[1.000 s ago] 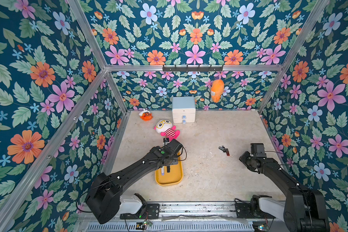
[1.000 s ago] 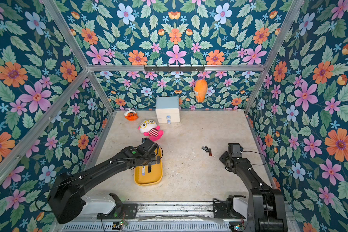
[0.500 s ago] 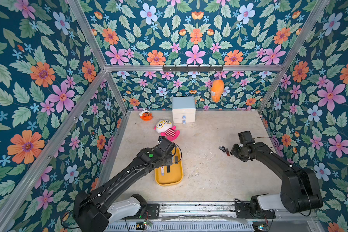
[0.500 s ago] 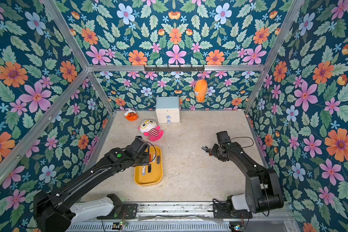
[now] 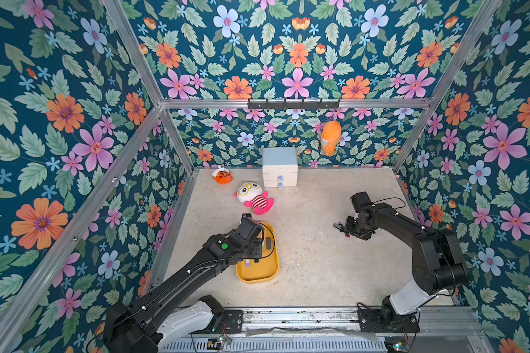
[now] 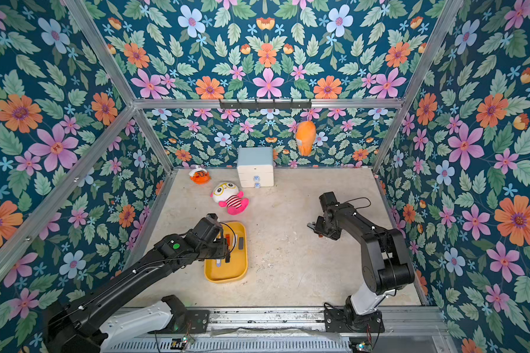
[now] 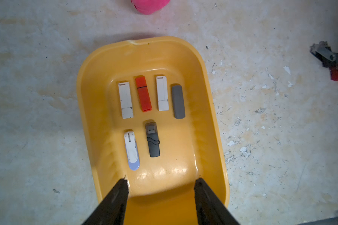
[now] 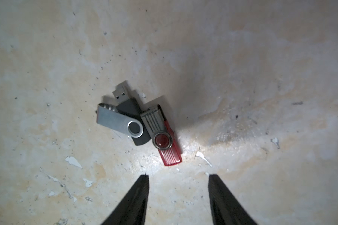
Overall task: Put the usb flash drive into the storage box
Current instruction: Pick up the USB flash from the center of the board.
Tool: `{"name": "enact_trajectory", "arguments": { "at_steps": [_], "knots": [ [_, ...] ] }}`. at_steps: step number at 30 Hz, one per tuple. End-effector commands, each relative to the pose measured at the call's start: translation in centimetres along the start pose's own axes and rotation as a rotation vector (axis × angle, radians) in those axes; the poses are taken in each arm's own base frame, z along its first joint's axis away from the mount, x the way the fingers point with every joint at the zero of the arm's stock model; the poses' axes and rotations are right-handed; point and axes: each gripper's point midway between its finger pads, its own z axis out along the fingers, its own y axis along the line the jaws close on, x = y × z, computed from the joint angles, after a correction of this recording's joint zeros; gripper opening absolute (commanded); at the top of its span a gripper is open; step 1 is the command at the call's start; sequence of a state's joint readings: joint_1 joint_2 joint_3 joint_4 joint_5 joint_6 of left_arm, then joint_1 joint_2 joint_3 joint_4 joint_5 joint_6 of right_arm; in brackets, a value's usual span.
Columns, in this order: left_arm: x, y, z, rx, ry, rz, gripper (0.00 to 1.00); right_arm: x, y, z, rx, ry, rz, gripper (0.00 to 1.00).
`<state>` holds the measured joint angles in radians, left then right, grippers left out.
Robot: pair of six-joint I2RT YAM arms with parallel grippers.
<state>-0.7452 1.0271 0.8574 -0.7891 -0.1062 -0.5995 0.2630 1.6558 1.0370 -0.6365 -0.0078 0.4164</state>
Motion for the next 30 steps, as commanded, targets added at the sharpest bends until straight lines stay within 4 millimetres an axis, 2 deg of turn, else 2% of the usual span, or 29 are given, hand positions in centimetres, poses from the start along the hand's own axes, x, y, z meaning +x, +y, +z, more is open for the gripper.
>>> {"name": "enact_trajectory", "arguments": {
  "at_steps": [1, 7, 16, 28, 30],
  "knots": [
    [-0.4, -0.6, -0.3, 0.034, -0.016, 0.011, 0.60, 0.9, -0.5, 0.9, 0.070, 0.055, -0.062, 0.54],
    [-0.1, 0.1, 0.0, -0.005, -0.005, 0.026, 0.61, 0.8, 0.1, 1.9, 0.117, 0.082, -0.121, 0.52],
    [0.0, 0.2, 0.4, -0.012, 0.001, 0.035, 0.61, 0.2, -0.4, 3.0, 0.181, 0.101, -0.145, 0.43],
    [0.2, 0.4, 0.5, -0.012, -0.010, 0.038, 0.61, -1.1, 0.3, 4.0, 0.183, 0.095, -0.167, 0.42],
    [0.2, 0.4, 0.5, -0.010, -0.013, 0.037, 0.61, -1.2, 0.3, 4.2, 0.178, 0.098, -0.163, 0.38]
  ]
}}
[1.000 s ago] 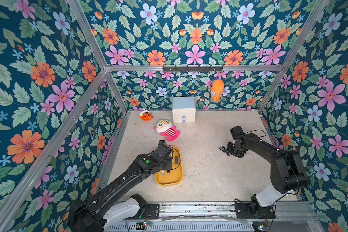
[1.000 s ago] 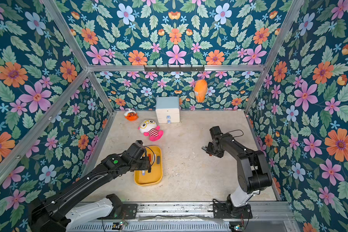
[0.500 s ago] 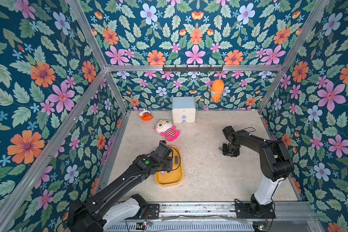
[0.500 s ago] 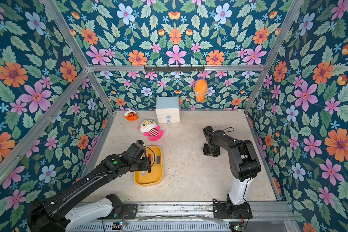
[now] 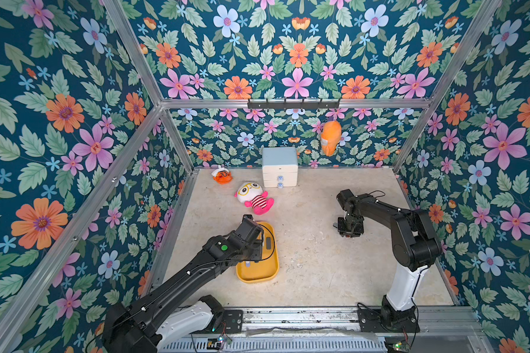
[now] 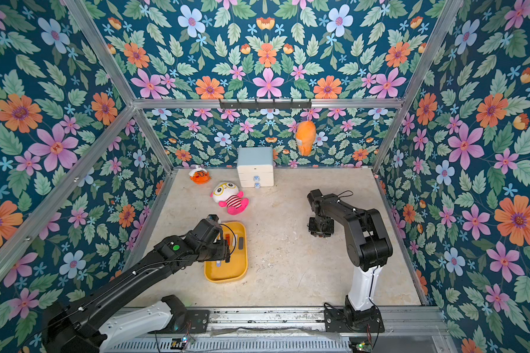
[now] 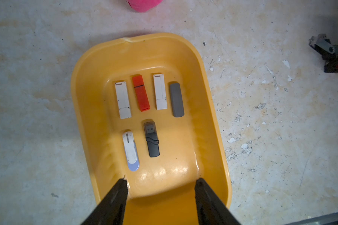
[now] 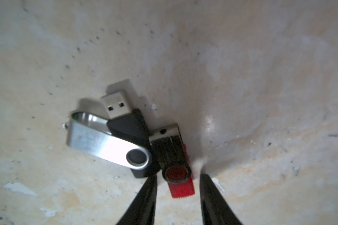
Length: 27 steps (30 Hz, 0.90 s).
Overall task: Put the usb flash drive into the storage box
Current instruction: Pick up the USB flash from the center of the board.
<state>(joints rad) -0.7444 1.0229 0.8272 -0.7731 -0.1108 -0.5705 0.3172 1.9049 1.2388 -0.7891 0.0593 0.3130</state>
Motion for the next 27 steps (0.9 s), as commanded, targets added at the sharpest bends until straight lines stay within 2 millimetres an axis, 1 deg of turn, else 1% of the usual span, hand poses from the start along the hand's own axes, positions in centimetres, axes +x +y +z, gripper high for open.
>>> {"name": "enact_trajectory", "arguments": {
  "at_steps": [1, 3, 6, 13, 16, 19, 20, 21, 22, 23, 25, 27],
  "knots": [
    [-0.4, 0.0, -0.1, 0.002, -0.021, 0.006, 0.61, -1.2, -0.6, 1.0, 0.033, -0.043, 0.005, 0.36],
    [-0.4, 0.1, -0.1, -0.002, -0.022, 0.006, 0.61, -1.3, -0.7, 1.0, 0.030, -0.046, 0.010, 0.29],
    [-0.4, 0.1, 0.0, -0.003, -0.024, 0.005, 0.61, -1.4, -0.6, 0.7, 0.021, -0.056, 0.011, 0.22],
    [-0.5, 0.2, -0.2, -0.006, -0.034, 0.000, 0.61, -0.7, -1.1, -1.0, 0.010, -0.091, 0.040, 0.14],
    [-0.6, 0.3, -0.3, -0.007, -0.042, -0.004, 0.61, 0.0, -1.4, -2.2, -0.006, -0.115, 0.058, 0.12],
    [-0.7, 0.6, -0.4, -0.020, -0.054, -0.012, 0.61, 1.1, -1.5, -3.6, -0.045, -0.135, 0.077, 0.11],
    [-0.8, 0.8, -0.5, -0.033, -0.061, -0.018, 0.61, 1.6, -1.4, -5.0, -0.069, -0.161, 0.086, 0.11],
    [-0.9, 1.1, -0.6, -0.044, -0.068, -0.023, 0.61, 2.2, -1.1, -5.6, -0.087, -0.169, 0.093, 0.11],
    [-1.0, 1.3, -0.6, -0.056, -0.072, -0.029, 0.61, 2.9, -0.6, -6.3, -0.112, -0.175, 0.097, 0.11],
    [-1.1, 1.7, -0.7, -0.072, -0.078, -0.039, 0.61, 3.7, 0.4, -7.0, -0.153, -0.183, 0.093, 0.11],
    [-1.6, 2.7, -0.8, -0.112, -0.088, -0.065, 0.61, 5.3, 3.0, -8.5, -0.217, -0.205, 0.058, 0.10],
    [-2.2, 4.0, -1.1, -0.142, -0.101, -0.111, 0.62, 7.3, 6.4, -10.1, -0.252, -0.233, 0.005, 0.10]
  ]
}}
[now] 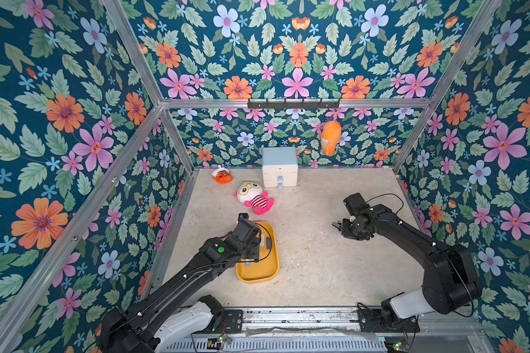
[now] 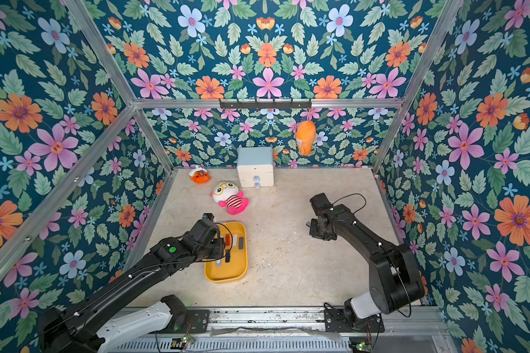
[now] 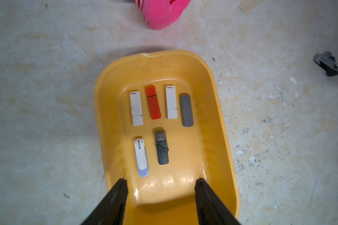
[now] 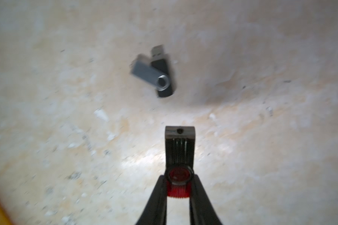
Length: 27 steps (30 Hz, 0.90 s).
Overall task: Put the usb flash drive into the storage box
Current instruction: Pick up the USB flash from the center of the board, then place the USB flash in the storage box.
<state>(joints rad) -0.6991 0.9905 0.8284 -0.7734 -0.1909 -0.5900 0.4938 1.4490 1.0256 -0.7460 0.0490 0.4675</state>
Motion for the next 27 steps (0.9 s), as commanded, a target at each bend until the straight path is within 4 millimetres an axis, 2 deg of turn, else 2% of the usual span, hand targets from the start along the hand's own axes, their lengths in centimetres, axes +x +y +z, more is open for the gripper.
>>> {"name": "enact_trajectory", "arguments": {
  "at_steps": [1, 3, 8, 10, 13, 19, 27],
  "knots": [
    [-1.2, 2.4, -0.3, -0.077, -0.034, -0.068, 0.62, 2.5, 5.3, -1.8, -0.101, 0.001, -0.003, 0.10],
    [-2.1, 4.0, -0.4, -0.085, -0.055, -0.129, 0.64, 4.6, 9.8, -2.6, -0.177, 0.018, -0.041, 0.09],
    [-3.5, 7.3, -0.6, -0.103, -0.094, -0.265, 0.66, 10.0, 19.6, -3.8, -0.251, 0.044, -0.156, 0.08],
    [-3.7, 8.4, -0.6, -0.119, -0.098, -0.305, 0.67, 12.2, 22.9, -3.4, -0.259, 0.075, -0.202, 0.07],
    [-3.9, 9.5, -0.6, -0.121, -0.107, -0.346, 0.68, 14.0, 26.5, -3.6, -0.268, 0.084, -0.250, 0.08],
    [-3.9, 10.1, -0.3, -0.116, -0.101, -0.376, 0.70, 14.9, 29.1, -1.4, -0.235, 0.126, -0.260, 0.08],
    [-3.8, 10.0, -0.1, -0.109, -0.099, -0.378, 0.70, 15.0, 29.2, 1.9, -0.115, 0.140, -0.278, 0.08]
  ]
}}
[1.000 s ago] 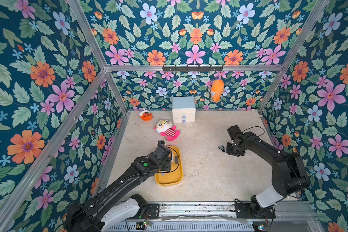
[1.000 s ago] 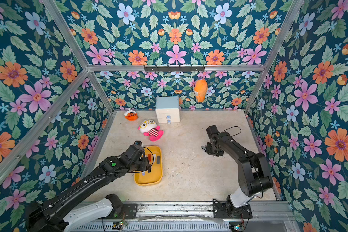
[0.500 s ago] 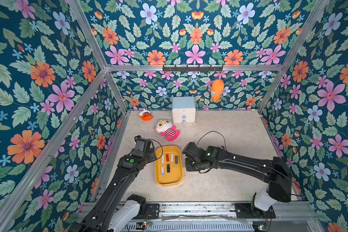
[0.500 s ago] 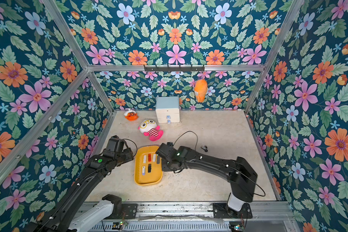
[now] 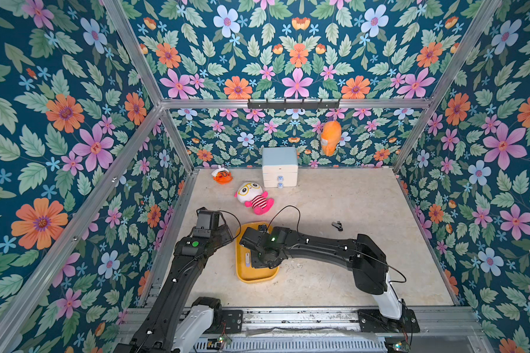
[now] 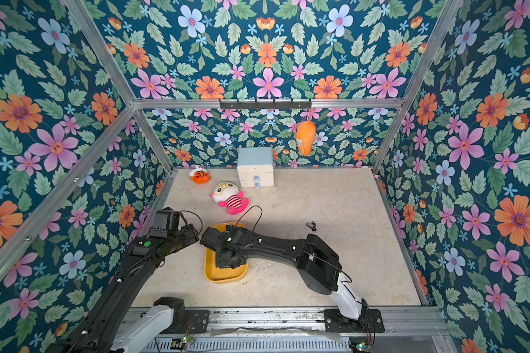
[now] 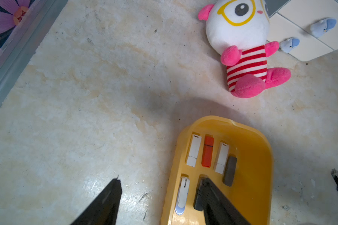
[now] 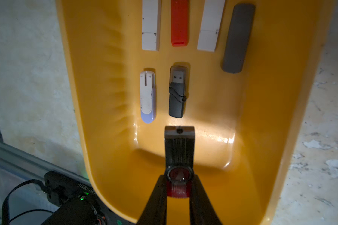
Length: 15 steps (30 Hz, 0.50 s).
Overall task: Put the usb flash drive into the storage box
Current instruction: Place the USB flash in the storage box.
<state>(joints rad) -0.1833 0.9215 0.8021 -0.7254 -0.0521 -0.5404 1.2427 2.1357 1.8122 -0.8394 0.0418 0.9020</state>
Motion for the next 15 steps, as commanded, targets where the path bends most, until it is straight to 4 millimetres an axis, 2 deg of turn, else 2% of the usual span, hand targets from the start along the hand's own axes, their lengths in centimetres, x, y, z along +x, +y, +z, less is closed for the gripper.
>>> {"name": "enact_trajectory", "arguments": {
  "at_steps": [1, 8, 15],
  "knots": [
    [-0.2, -0.4, 0.1, 0.018, -0.007, 0.009, 0.70, 0.1, -1.4, 0.8, 0.082, 0.011, 0.006, 0.08],
    [-0.1, -0.6, 0.3, 0.030, 0.002, 0.012, 0.71, -0.1, -2.2, 2.8, 0.127, 0.035, 0.011, 0.09],
    [0.0, -0.5, 0.4, 0.031, 0.000, 0.011, 0.71, -0.8, -2.6, 4.0, 0.157, 0.043, -0.001, 0.09]
  ]
}}
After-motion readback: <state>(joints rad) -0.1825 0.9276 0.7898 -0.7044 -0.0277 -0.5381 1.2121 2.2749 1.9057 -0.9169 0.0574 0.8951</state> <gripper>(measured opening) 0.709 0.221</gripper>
